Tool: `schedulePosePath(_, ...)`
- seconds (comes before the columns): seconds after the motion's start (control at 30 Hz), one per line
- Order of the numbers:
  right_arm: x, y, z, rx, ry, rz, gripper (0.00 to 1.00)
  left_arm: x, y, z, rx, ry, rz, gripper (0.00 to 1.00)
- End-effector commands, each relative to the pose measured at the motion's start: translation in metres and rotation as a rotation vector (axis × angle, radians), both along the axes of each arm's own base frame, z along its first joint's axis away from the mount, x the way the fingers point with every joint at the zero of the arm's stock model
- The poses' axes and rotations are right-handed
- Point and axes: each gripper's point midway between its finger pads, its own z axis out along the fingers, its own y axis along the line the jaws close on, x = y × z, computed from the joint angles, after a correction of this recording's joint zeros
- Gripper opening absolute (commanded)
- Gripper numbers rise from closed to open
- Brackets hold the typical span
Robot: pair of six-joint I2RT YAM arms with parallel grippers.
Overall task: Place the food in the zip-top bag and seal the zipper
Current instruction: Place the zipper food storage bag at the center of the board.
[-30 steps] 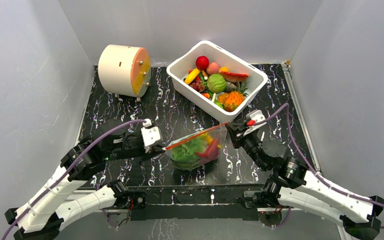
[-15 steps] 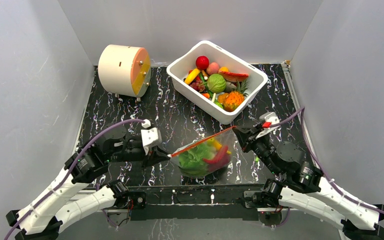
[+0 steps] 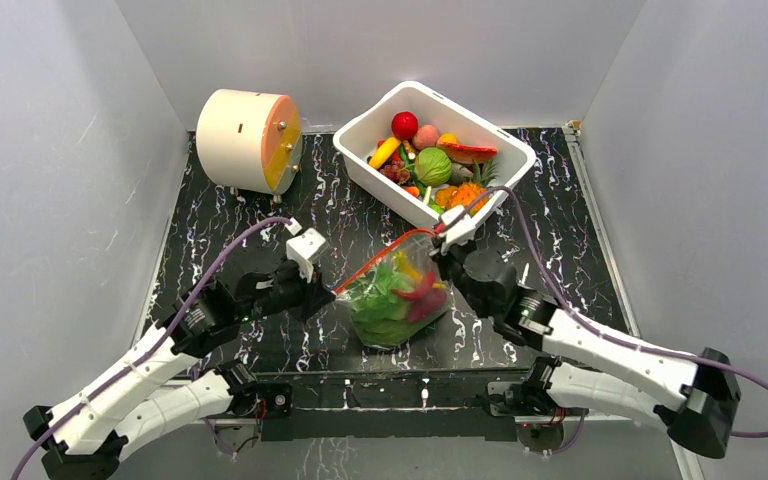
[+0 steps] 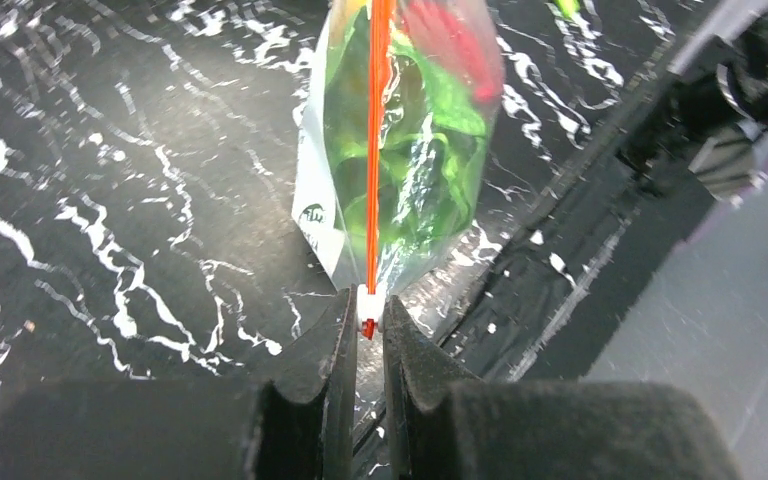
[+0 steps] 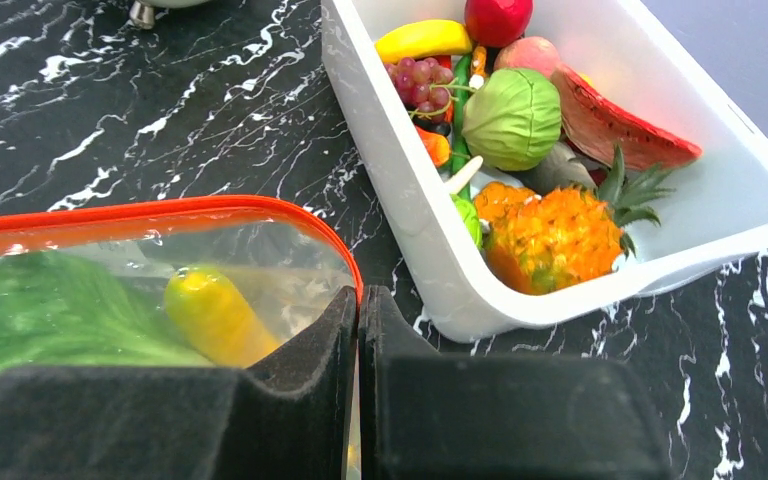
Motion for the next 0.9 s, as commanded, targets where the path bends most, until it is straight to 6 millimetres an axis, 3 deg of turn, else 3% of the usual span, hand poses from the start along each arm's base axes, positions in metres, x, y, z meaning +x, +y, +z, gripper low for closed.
schedulePosePath(0.0,0.034,0.022,0.045,0.096,-0.14,0.039,0.02,0.025,0.016,-0.01,0.029,0.043,0.251,0.0)
schedulePosePath(0.07,0.049,0.032,0.04,0.107,-0.122,0.077,0.03,0.028,0.019,-0.015,0.034,0.06,0.291,0.0)
schedulePosePath(0.17,0.062,0.044,0.048,0.135,-0.131,0.12,0.1,0.033,0.031,-0.02,0.051,0.066,0.382,0.0)
schedulePosePath(0.33,0.061,0.063,0.067,0.151,-0.135,0.211,0.31,0.042,0.06,-0.021,0.08,0.018,0.536,0.0)
schedulePosePath(0.47,0.047,0.061,0.066,0.182,-0.062,0.237,0.46,0.05,0.078,-0.017,0.106,-0.033,0.628,0.0)
schedulePosePath(0.6,0.02,0.056,0.068,0.265,-0.021,0.298,0.61,0.057,0.094,-0.015,0.15,-0.073,0.708,0.0)
schedulePosePath(0.87,-0.011,0.036,0.063,0.301,0.047,0.315,0.74,0.058,0.112,-0.015,0.156,-0.078,0.823,0.0)
